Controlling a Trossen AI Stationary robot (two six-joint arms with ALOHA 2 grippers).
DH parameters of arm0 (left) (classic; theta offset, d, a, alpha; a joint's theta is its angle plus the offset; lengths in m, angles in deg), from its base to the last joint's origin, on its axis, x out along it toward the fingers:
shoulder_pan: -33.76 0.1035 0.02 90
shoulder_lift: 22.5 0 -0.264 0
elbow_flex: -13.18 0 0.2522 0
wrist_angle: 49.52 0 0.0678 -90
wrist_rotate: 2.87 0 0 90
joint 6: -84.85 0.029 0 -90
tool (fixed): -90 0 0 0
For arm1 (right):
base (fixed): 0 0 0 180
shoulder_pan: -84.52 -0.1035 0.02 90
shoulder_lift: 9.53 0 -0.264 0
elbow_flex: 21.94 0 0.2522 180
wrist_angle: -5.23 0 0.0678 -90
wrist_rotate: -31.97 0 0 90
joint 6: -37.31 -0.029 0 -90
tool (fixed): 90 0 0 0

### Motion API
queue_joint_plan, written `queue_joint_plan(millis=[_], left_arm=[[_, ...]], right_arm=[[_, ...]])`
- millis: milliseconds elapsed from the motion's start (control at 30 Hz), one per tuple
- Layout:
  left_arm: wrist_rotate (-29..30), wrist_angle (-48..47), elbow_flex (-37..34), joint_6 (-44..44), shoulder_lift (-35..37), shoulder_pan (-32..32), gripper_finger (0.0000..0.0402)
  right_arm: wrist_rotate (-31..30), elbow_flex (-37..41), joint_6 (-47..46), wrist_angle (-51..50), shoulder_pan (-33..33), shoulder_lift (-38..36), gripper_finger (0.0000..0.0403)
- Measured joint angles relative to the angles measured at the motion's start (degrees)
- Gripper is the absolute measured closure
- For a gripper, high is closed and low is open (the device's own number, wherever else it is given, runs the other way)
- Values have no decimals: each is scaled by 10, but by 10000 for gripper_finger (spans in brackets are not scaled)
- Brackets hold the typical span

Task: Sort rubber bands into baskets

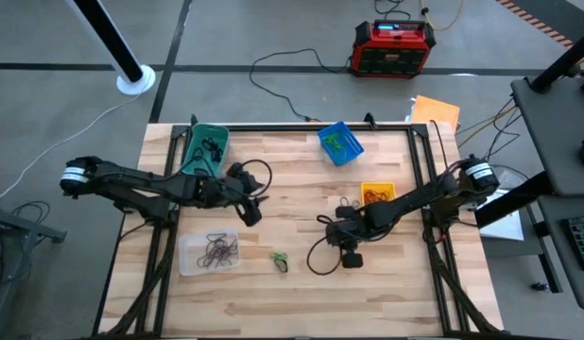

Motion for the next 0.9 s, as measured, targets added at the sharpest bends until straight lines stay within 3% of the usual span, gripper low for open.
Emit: queue_joint_plan(millis=[333,467,900], left_arm=[[-163,223,0,105,-90,-48,233],[-165,271,0,102,-130,-51,233],[-162,291,0,103,-162,-51,233]], right_arm=[[-27,0,157,277,35,-8,390],[-28,0,209,363,51,7,390],[-46,0,226,392,87,25,391]])
